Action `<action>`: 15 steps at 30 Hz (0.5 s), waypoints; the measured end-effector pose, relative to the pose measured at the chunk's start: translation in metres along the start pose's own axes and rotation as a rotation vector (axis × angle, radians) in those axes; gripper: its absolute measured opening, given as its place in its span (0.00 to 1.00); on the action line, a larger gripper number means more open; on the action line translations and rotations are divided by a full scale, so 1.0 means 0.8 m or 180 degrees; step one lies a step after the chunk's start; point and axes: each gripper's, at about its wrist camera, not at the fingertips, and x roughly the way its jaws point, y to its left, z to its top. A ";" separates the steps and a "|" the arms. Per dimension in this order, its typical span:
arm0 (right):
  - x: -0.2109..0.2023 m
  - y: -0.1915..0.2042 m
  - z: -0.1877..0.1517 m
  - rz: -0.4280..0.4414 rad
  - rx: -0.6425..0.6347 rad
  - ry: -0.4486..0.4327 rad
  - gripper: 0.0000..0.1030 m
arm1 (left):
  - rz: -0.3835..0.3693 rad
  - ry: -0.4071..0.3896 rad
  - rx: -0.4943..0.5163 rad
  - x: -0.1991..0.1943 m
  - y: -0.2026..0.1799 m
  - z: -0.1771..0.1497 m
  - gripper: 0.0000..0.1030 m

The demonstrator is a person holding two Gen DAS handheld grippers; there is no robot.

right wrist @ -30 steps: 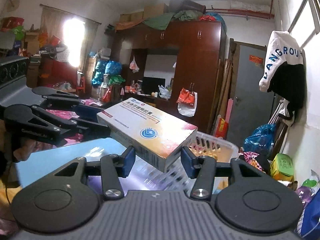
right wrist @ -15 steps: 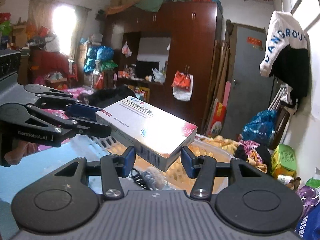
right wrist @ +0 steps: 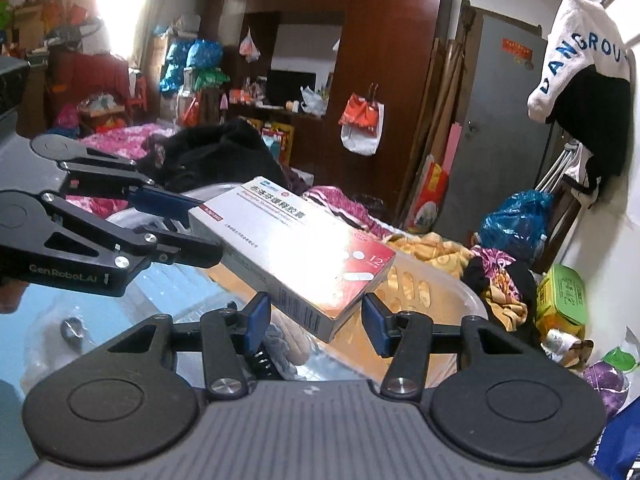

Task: Organize objects

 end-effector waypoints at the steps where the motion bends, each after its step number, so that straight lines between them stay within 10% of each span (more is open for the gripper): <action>1: 0.001 -0.003 0.001 0.0015 0.0020 0.0027 0.53 | 0.0017 0.0026 0.0010 0.002 0.000 0.000 0.41; 8: 0.006 -0.008 0.016 0.0015 -0.0016 0.0176 0.55 | 0.0005 0.0212 -0.0048 0.016 0.004 0.008 0.44; 10: 0.007 -0.007 0.020 0.0068 -0.0008 0.0224 0.77 | 0.0068 0.0291 -0.0120 0.022 0.009 0.009 0.57; 15: -0.010 -0.014 0.021 -0.0229 0.0155 0.0090 0.89 | 0.0130 0.0182 -0.0276 0.005 0.023 0.005 0.69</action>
